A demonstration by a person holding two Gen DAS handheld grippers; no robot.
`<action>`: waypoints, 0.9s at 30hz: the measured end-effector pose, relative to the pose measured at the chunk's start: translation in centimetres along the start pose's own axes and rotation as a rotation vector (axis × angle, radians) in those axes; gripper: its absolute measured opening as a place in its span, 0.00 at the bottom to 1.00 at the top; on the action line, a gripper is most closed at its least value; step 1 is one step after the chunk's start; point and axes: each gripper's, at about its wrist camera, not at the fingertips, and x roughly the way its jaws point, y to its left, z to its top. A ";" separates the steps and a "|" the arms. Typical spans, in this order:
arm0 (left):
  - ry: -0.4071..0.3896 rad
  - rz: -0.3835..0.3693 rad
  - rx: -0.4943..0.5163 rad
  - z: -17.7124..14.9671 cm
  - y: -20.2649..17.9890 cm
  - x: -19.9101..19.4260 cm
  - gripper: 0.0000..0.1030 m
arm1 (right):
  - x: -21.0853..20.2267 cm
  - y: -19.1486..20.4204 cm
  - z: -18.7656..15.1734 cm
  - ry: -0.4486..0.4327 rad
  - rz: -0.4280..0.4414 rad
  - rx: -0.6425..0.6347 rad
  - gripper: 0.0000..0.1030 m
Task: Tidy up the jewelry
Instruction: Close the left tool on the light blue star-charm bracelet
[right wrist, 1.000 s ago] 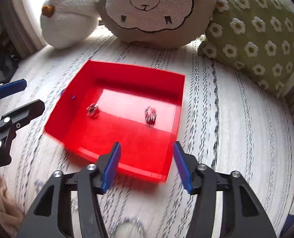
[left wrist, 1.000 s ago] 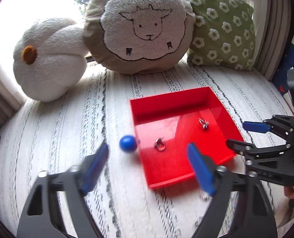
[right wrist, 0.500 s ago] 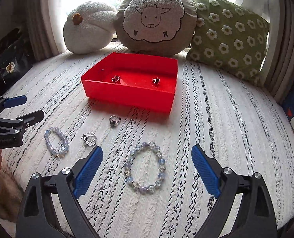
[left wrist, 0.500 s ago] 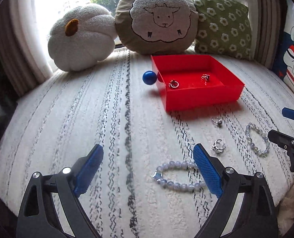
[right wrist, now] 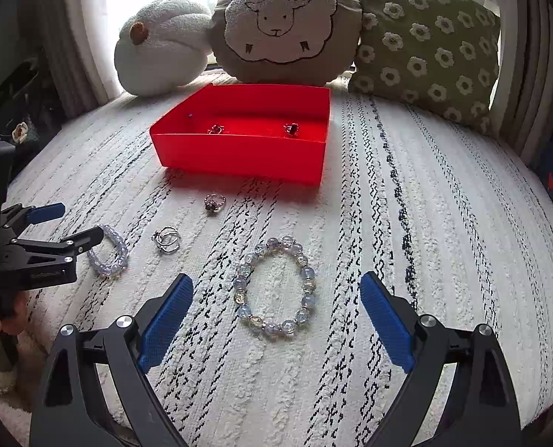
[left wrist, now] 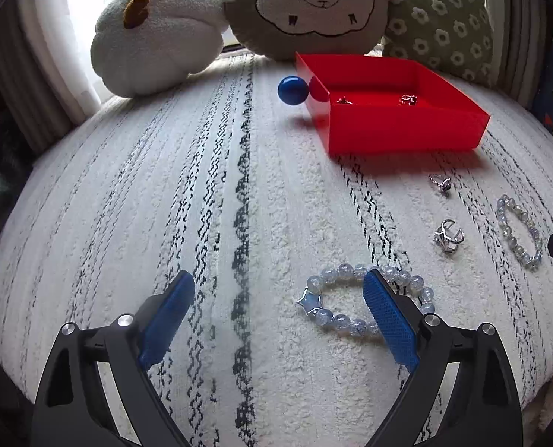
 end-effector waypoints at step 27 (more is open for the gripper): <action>0.002 -0.130 0.037 -0.9 -2.0 -0.5 0.14 | 0.0 -0.1 -0.1 0.015 -0.004 -0.002 0.87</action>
